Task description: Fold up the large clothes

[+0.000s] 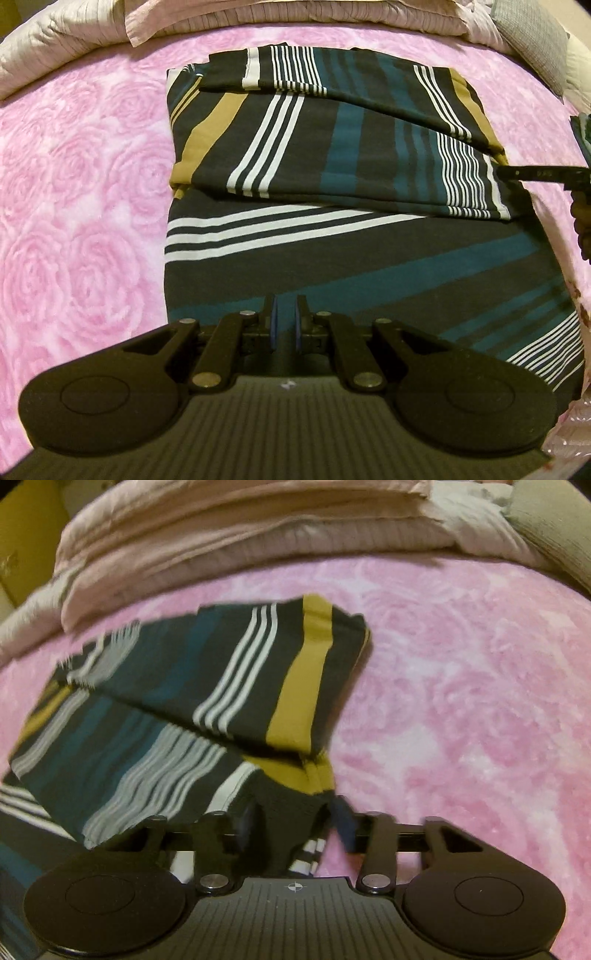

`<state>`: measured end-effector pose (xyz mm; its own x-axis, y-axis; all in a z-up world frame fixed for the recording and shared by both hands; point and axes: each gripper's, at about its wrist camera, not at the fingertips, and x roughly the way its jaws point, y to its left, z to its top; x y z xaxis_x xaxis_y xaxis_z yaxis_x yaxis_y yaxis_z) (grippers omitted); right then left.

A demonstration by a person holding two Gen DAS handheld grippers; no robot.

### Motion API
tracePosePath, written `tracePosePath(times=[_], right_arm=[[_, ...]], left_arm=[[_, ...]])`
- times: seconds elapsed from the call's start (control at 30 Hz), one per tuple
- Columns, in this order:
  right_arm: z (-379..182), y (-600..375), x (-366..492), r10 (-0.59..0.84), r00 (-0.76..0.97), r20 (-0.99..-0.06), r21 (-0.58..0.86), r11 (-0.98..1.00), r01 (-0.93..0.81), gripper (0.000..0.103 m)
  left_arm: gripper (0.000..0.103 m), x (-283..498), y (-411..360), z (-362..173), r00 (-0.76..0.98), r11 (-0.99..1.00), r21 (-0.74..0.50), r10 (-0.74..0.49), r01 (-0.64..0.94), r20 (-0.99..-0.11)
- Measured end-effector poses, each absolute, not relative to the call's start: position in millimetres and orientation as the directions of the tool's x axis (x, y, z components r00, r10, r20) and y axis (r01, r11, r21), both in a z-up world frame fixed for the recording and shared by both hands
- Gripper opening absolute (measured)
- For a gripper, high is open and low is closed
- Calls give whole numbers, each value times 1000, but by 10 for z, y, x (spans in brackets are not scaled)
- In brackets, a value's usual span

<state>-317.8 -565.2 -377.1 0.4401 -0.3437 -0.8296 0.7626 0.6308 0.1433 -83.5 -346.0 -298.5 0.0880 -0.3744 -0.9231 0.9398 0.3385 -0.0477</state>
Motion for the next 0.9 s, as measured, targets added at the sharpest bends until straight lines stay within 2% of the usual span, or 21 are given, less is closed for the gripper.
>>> tracePosePath(times=[0.1, 0.3, 0.47, 0.53, 0.57, 0.6, 0.7, 0.8, 0.9], right_arm=[[-3643, -5626, -3175, -372, 417, -829, 98, 638, 764, 0], [-3541, -5720, -3092, -450, 441, -776, 30, 672, 740, 0], [-3754, -5810, -3126, -397, 399, -826, 69, 632, 772, 1], [-3755, -5764, -3236, -412, 361, -837, 64, 582, 810, 13], [-3773, -5736, -3302, -416, 327, -848, 50, 552, 832, 28], [-3793, -5709, -3351, -413, 301, -860, 45, 527, 849, 37], [-3720, -5554, -3477, -425, 275, -862, 40, 486, 873, 37], [-3467, -5178, -3487, -463, 338, -819, 62, 514, 855, 37], [-3407, -4698, -3400, -391, 430, -813, 143, 583, 800, 38]], left_arm=[[6, -883, -3435, -2967, 93, 342, -44, -373, 939, -923], [6, -931, -3400, -2948, 102, 361, -45, -377, 932, -921], [6, -945, -3317, -2913, 98, 368, -53, -378, 928, -920], [6, -929, -3268, -2898, 97, 369, -53, -375, 928, -922], [6, -917, -3245, -2889, 97, 369, -52, -375, 928, -922], [6, -896, -3218, -2877, 97, 367, -52, -376, 929, -921], [6, -827, -3138, -2865, 102, 357, -46, -386, 933, -917], [6, -755, -3048, -2939, 91, 341, -54, -395, 938, -914], [6, -717, -2922, -3100, 65, 325, -68, -381, 943, -922]])
